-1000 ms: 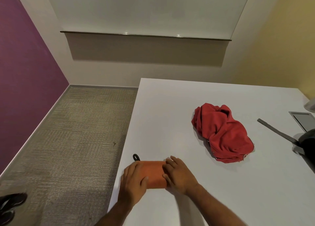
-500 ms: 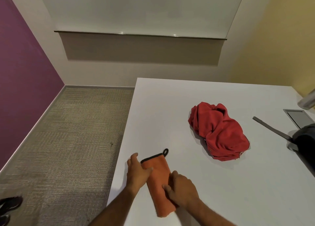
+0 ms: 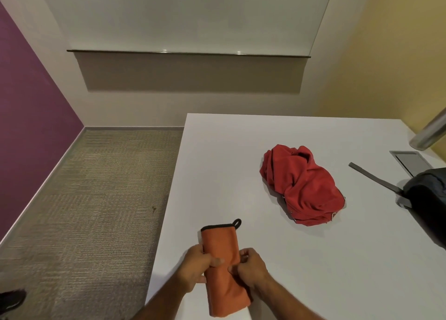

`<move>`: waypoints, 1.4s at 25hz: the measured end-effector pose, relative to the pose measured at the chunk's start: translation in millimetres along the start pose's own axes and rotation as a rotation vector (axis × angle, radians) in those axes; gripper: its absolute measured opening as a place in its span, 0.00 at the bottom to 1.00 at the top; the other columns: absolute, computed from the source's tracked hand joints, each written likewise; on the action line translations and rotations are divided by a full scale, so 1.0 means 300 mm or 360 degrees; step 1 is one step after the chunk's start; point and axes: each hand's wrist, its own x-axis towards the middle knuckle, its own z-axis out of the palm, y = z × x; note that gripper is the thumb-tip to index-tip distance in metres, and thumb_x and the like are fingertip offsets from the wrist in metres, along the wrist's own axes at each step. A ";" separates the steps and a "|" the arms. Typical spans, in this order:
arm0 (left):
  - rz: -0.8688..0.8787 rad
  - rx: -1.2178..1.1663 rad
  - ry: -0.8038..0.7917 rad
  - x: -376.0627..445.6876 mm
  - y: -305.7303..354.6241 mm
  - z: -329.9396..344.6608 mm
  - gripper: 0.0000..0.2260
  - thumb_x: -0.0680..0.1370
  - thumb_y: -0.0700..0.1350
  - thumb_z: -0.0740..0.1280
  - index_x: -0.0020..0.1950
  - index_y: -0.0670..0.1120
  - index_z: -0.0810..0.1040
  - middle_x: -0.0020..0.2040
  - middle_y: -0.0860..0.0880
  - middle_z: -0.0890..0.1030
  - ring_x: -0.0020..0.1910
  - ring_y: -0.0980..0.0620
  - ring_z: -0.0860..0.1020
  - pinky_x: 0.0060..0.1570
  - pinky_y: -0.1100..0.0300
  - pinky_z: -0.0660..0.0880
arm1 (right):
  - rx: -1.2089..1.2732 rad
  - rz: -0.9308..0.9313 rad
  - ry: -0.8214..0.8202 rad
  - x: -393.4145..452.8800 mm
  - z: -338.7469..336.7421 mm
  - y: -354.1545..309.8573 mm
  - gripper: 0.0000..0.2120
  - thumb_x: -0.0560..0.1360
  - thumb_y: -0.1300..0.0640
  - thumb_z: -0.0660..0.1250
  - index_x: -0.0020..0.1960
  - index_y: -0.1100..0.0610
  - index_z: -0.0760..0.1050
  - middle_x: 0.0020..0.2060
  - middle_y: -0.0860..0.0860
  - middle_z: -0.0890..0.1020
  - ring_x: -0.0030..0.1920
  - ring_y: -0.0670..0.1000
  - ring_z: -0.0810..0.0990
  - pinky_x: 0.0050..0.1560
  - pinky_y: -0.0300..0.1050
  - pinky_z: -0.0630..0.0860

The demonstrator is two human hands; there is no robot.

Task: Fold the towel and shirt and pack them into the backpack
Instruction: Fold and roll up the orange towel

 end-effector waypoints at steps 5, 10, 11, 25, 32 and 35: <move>0.0176 0.0037 -0.0083 -0.030 0.025 0.047 0.36 0.66 0.44 0.79 0.69 0.56 0.66 0.62 0.51 0.78 0.58 0.45 0.79 0.55 0.40 0.79 | 0.0280 -0.0067 -0.0182 -0.016 -0.054 -0.003 0.25 0.61 0.60 0.73 0.57 0.56 0.73 0.50 0.54 0.83 0.49 0.54 0.84 0.52 0.55 0.82; 0.0349 -0.0033 -0.0266 -0.049 0.105 0.163 0.34 0.70 0.43 0.78 0.69 0.58 0.65 0.63 0.51 0.78 0.59 0.45 0.79 0.57 0.41 0.79 | 0.0705 -0.0098 -0.0548 -0.055 -0.246 -0.013 0.23 0.70 0.64 0.73 0.64 0.62 0.74 0.57 0.60 0.82 0.57 0.61 0.82 0.58 0.56 0.79; 0.0359 -0.0024 -0.0310 -0.055 0.123 0.202 0.33 0.70 0.44 0.78 0.68 0.58 0.65 0.63 0.52 0.78 0.59 0.46 0.79 0.58 0.42 0.79 | 0.0758 -0.0128 -0.0658 -0.062 -0.288 -0.004 0.23 0.71 0.64 0.72 0.65 0.63 0.75 0.59 0.62 0.81 0.60 0.63 0.80 0.63 0.59 0.75; 0.0205 0.0099 -0.0858 -0.019 0.280 1.044 0.33 0.72 0.33 0.70 0.70 0.56 0.65 0.65 0.51 0.77 0.61 0.44 0.79 0.54 0.38 0.79 | 0.0983 -0.0144 -0.0202 -0.118 -1.124 0.350 0.38 0.60 0.67 0.80 0.67 0.58 0.70 0.59 0.65 0.80 0.60 0.67 0.79 0.63 0.66 0.73; 0.0072 0.0359 -0.0912 0.058 0.279 1.535 0.40 0.69 0.38 0.75 0.73 0.60 0.60 0.68 0.50 0.74 0.65 0.40 0.75 0.53 0.38 0.79 | 0.0815 -0.0024 -0.0040 -0.069 -1.559 0.568 0.25 0.71 0.74 0.64 0.65 0.57 0.71 0.57 0.67 0.80 0.57 0.68 0.79 0.65 0.68 0.70; 0.0016 0.0346 -0.0879 0.084 0.259 1.675 0.42 0.70 0.39 0.75 0.75 0.60 0.58 0.69 0.49 0.73 0.65 0.39 0.75 0.51 0.41 0.81 | 0.0754 0.0019 -0.0053 -0.041 -1.676 0.625 0.25 0.72 0.74 0.63 0.65 0.55 0.71 0.56 0.65 0.81 0.55 0.65 0.81 0.57 0.64 0.77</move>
